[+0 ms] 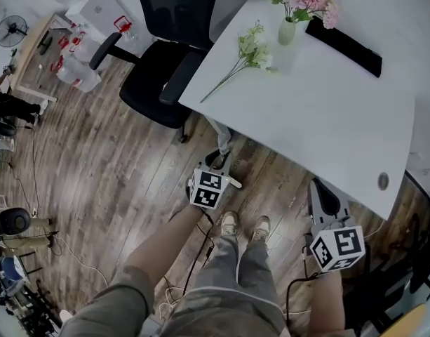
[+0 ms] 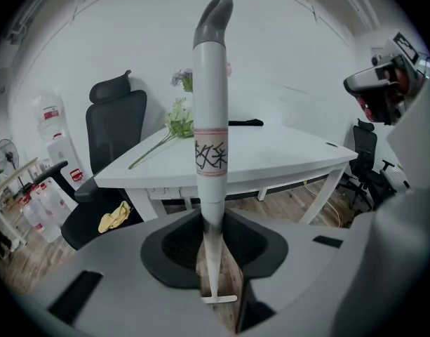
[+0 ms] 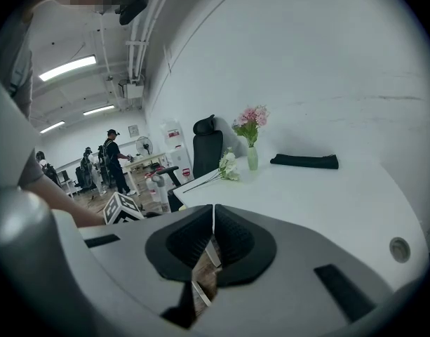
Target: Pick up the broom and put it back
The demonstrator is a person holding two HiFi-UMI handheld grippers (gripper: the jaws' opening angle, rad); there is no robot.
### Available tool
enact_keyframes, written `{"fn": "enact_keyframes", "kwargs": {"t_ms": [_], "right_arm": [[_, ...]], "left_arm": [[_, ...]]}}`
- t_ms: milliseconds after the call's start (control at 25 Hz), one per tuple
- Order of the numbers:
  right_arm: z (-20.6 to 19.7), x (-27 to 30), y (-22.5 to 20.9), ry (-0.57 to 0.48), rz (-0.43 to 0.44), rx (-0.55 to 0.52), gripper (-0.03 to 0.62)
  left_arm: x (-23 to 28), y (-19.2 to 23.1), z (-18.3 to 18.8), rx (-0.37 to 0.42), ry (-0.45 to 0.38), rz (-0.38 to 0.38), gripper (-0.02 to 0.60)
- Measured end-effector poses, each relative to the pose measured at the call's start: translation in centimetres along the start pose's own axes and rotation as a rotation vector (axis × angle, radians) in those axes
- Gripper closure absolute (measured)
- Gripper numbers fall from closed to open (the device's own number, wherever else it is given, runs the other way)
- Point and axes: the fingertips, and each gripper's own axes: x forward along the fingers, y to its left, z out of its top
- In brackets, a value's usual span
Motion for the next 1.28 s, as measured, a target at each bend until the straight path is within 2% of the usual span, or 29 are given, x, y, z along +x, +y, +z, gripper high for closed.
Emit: {"fn": "enact_keyframes", "kwargs": {"t_ms": [160,280,520,760,920,1120,1280], "right_arm": [[0.8,-1.9,0.8,-0.025,0.002,-0.022,0.56],[2.2,-3.4,1.5,-0.06,0.013,-0.044,0.56],[6.9,-6.9,3.0,-0.151,0.032,-0.107,0.56],[12.4,-11.4,4.0,-0.268,0.046,-0.125,0.56],[15.6,-14.4,5.3,-0.343,0.053,-0.16,0.56],[19.4,-18.9,7.5,-0.442,0.115,-0.152,0.56],[19.7,-21.2,9.0,-0.463,0.117,-0.187,0.56]], "left_arm": [[-3.3,-0.4,-1.3,0.029,0.018,0.01,0.483],[-6.1,-0.5,-0.9,0.039,-0.001,0.018,0.483],[-12.2,-0.9,4.6,0.071,-0.119,0.033,0.483],[-18.9,-1.9,13.0,0.09,-0.267,0.015,0.483],[-22.9,-2.1,17.4,0.079,-0.338,-0.001,0.483],[-28.3,-3.1,20.6,0.076,-0.413,-0.034,0.483],[-32.5,-3.6,20.4,0.06,-0.44,-0.034,0.483]]}}
